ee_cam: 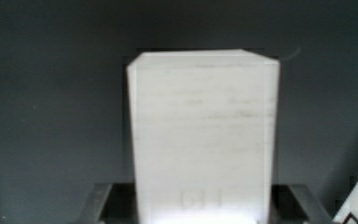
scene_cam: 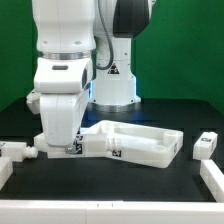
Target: Assemble desk
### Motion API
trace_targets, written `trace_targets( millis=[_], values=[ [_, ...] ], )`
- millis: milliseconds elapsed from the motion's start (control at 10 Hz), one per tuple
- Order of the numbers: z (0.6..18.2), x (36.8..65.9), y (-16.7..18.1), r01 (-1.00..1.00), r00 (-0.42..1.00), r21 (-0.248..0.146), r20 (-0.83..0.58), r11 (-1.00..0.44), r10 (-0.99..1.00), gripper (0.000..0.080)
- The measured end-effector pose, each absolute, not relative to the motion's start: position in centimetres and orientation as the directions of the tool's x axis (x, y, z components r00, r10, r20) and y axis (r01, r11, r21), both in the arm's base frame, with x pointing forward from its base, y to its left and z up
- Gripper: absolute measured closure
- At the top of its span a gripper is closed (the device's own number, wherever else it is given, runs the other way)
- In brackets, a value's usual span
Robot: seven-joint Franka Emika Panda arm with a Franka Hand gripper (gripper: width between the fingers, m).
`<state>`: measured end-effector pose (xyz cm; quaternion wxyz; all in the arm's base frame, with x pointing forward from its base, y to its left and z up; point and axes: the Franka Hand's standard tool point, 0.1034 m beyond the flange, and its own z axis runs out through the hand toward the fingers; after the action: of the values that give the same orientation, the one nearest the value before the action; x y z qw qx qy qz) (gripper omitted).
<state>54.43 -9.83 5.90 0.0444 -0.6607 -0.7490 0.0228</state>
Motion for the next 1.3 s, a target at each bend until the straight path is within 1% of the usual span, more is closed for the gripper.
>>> trace_targets(
  millis=[100,200,300,400,500,600,700,800,1000,1100,1200,1300],
  values=[
    [5.4,55.0,-10.0,0.953,-0.273,-0.117,0.067,0.279,0.960,0.0515],
    [5.0,56.5,-9.8,0.892,-0.417,-0.136,0.113,0.430,0.902,0.0515],
    [4.9,57.7,-9.9,0.823,-0.539,-0.123,0.140,0.555,0.831,0.0515],
    [5.0,57.6,-10.1,0.771,-0.610,-0.114,0.146,0.626,0.778,0.0515],
    [4.9,57.6,-10.3,0.735,-0.653,-0.110,0.150,0.669,0.742,0.0515],
    [4.9,57.5,-10.5,0.663,-0.726,-0.100,0.157,0.742,0.669,0.0515],
    [4.7,57.3,-10.7,0.618,-0.762,-0.099,0.167,0.780,0.626,0.0515],
    [3.9,56.8,-11.6,0.480,-0.845,-0.084,0.223,0.873,0.486,0.0515],
    [3.0,57.4,-13.1,0.326,-0.905,-0.048,0.274,0.944,0.326,0.0515],
    [2.5,57.2,-13.7,0.223,-0.932,-0.025,0.287,0.974,0.221,0.0515],
    [2.5,57.1,-13.9,0.210,-0.934,-0.020,0.291,0.977,0.207,0.0515],
    [2.5,57.1,-13.8,0.225,-0.931,-0.024,0.291,0.974,0.222,0.0438]
  ],
)
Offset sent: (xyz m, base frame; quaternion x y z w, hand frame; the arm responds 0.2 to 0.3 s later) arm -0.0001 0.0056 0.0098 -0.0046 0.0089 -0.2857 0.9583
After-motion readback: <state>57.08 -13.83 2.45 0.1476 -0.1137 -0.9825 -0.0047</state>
